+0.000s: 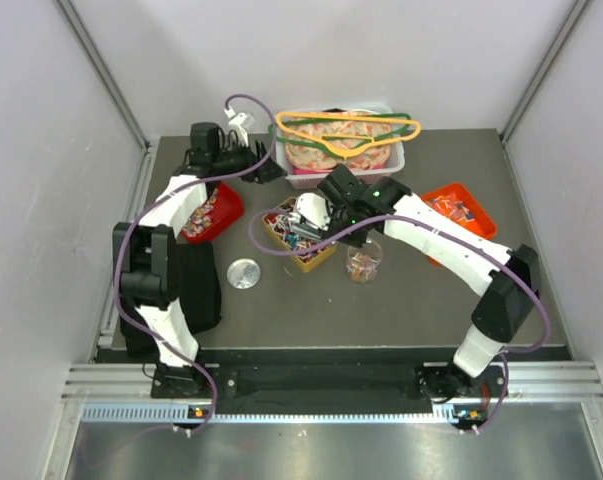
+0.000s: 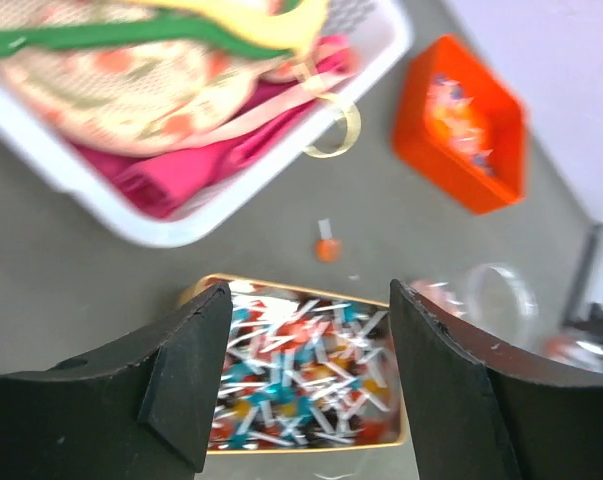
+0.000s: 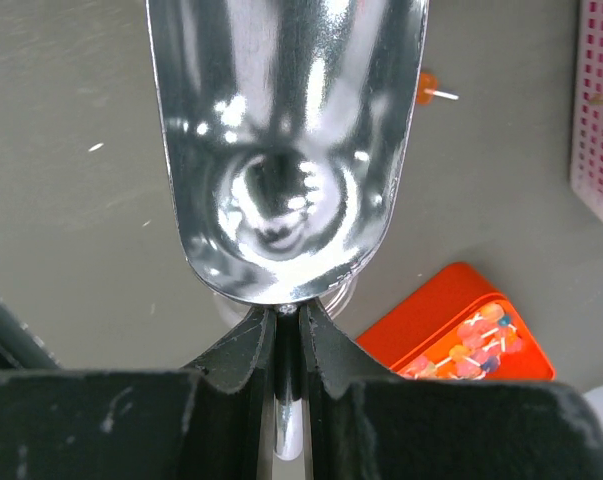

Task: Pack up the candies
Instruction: Adjust the spatula.

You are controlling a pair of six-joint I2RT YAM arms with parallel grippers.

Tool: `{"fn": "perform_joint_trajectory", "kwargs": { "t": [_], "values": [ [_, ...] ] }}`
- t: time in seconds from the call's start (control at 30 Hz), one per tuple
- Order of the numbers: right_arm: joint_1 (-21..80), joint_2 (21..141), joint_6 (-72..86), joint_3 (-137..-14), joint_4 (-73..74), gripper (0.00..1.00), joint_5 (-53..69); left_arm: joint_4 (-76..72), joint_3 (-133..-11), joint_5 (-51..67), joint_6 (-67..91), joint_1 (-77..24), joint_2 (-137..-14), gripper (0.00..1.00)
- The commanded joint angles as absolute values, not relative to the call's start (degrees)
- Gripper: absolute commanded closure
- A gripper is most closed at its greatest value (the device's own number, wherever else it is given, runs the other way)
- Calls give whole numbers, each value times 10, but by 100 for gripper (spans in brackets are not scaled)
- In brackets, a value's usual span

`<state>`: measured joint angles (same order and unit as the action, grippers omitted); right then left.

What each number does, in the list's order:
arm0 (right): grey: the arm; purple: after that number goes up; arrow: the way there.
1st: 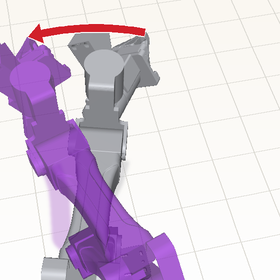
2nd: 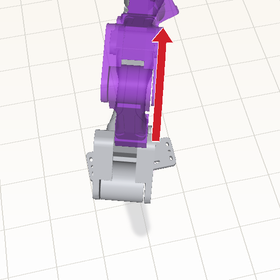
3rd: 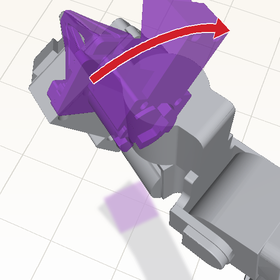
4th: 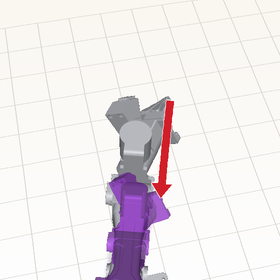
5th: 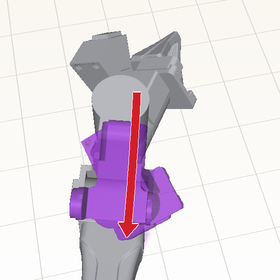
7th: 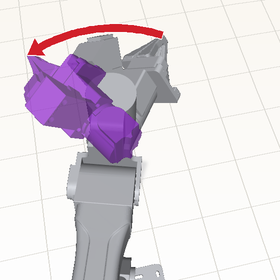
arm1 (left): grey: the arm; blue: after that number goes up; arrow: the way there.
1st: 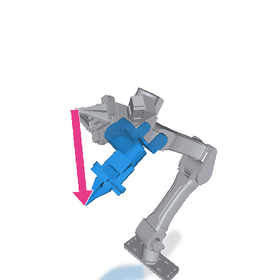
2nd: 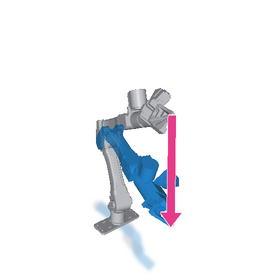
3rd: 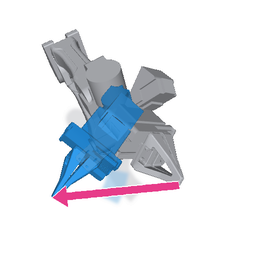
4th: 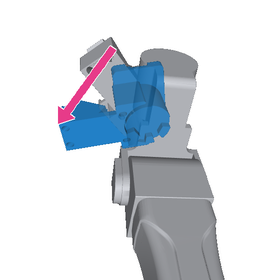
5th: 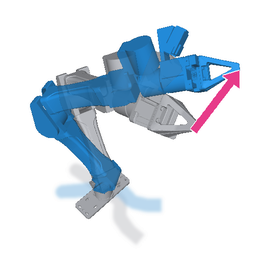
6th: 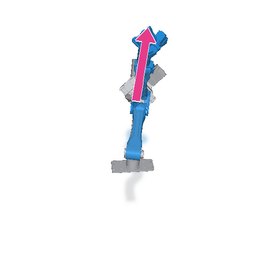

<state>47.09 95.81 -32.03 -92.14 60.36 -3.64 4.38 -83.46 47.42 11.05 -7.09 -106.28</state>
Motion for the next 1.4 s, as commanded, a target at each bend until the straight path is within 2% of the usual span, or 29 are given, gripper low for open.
{"fn": "perform_joint_trajectory", "kwargs": {
  "t": [0.0, 0.3, 0.6, 1.37],
  "values": [
    [477, 978, -301, -943, 544, 100, -90, -17, -814, 555, 177, -71, -1010, 32],
    [478, 1005, -288, -969, 500, 100, -163, 27, -760, 577, 147, -86, -972, 33],
    [478, 1023, -286, -1005, 499, 100, -178, 81, -731, 551, 80, -127, -970, 34],
    [477, 956, -278, -1056, 543, 100, -72, 102, -723, 503, 43, -156, -1000, 35]
  ]
}}
